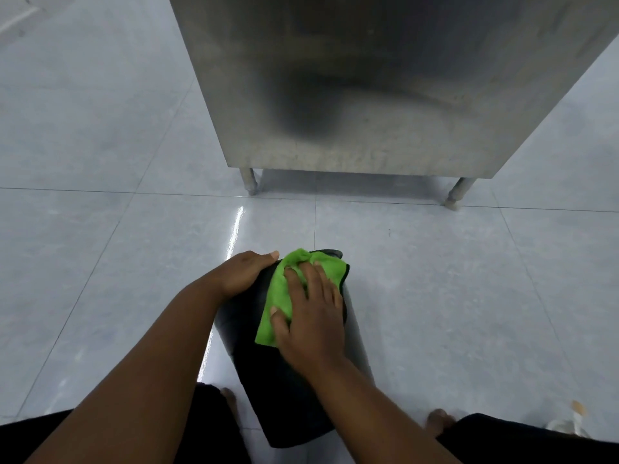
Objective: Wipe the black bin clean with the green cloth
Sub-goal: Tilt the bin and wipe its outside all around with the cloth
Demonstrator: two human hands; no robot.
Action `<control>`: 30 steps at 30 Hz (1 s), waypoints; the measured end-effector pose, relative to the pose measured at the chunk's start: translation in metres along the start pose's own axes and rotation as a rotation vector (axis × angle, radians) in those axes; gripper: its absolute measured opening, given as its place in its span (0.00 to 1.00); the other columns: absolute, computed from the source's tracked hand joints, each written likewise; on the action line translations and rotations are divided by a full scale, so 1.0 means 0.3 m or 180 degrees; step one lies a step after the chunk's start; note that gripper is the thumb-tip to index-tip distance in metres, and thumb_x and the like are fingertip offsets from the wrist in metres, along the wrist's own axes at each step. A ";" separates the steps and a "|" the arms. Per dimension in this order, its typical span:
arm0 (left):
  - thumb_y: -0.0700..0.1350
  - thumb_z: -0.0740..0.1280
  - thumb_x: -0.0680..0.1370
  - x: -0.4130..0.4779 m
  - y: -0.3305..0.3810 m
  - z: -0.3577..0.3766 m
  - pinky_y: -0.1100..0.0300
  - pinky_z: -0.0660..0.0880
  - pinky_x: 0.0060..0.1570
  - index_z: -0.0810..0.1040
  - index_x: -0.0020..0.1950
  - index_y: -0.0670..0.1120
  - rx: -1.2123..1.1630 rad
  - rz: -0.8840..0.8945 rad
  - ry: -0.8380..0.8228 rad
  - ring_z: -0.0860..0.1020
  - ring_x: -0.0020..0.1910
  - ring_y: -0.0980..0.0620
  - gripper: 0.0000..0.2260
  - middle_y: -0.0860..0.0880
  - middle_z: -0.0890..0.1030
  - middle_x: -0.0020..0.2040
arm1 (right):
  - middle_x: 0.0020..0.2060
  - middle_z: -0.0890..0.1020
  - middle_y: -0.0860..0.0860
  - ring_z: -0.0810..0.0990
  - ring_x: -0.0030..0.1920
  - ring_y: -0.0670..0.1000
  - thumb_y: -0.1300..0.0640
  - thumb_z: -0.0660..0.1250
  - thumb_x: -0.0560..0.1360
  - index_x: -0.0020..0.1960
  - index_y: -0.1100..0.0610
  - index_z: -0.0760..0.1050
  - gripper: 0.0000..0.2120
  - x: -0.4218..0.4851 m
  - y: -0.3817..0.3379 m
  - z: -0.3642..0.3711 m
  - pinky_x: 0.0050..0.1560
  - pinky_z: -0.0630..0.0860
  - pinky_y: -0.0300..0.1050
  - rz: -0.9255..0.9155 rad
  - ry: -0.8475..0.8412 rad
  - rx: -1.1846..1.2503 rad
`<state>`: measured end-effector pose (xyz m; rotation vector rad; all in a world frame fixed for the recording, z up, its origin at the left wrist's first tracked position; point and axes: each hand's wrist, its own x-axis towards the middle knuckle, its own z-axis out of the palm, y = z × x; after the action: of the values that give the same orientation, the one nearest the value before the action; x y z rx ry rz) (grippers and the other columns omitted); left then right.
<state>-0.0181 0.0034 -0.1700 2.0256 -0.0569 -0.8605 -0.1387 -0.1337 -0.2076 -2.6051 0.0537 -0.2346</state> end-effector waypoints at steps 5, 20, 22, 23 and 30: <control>0.63 0.58 0.80 -0.018 0.001 0.013 0.52 0.75 0.58 0.87 0.45 0.48 -0.0043 0.0020 0.0062 0.84 0.50 0.50 0.24 0.50 0.88 0.46 | 0.75 0.67 0.52 0.59 0.79 0.56 0.46 0.62 0.74 0.75 0.49 0.67 0.30 -0.011 0.040 0.007 0.75 0.59 0.62 -0.0635 -0.0139 -0.0340; 0.62 0.57 0.81 0.014 0.014 0.024 0.59 0.73 0.51 0.87 0.50 0.47 0.0106 -0.0032 0.0188 0.82 0.51 0.53 0.24 0.50 0.86 0.49 | 0.78 0.62 0.44 0.54 0.80 0.49 0.42 0.61 0.76 0.78 0.49 0.60 0.32 0.040 0.169 -0.043 0.76 0.59 0.54 -0.0570 -0.0238 0.0069; 0.62 0.58 0.81 0.018 0.010 0.026 0.59 0.73 0.45 0.85 0.45 0.43 0.0201 0.0007 0.0322 0.82 0.45 0.52 0.26 0.50 0.85 0.42 | 0.78 0.61 0.46 0.56 0.79 0.50 0.39 0.59 0.76 0.78 0.50 0.59 0.34 0.023 0.170 -0.033 0.76 0.59 0.50 -0.0157 -0.0223 0.0237; 0.63 0.58 0.80 0.016 0.002 0.024 0.58 0.72 0.43 0.83 0.41 0.41 0.0237 0.0007 0.0371 0.81 0.41 0.51 0.28 0.51 0.83 0.37 | 0.79 0.60 0.48 0.59 0.78 0.51 0.37 0.56 0.75 0.79 0.51 0.58 0.36 0.010 0.180 -0.030 0.74 0.61 0.50 0.0232 -0.0210 0.0415; 0.70 0.52 0.75 0.015 -0.109 -0.037 0.56 0.61 0.35 0.66 0.28 0.45 -0.0555 0.0079 0.0716 0.66 0.28 0.52 0.31 0.47 0.67 0.29 | 0.81 0.54 0.52 0.56 0.79 0.55 0.24 0.42 0.73 0.81 0.53 0.48 0.47 -0.133 0.207 -0.021 0.75 0.62 0.56 0.0745 -0.0443 0.0370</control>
<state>-0.0172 0.0290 -0.1934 1.9397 0.1148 -0.5963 -0.1787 -0.1871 -0.2397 -2.4649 0.2852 0.0268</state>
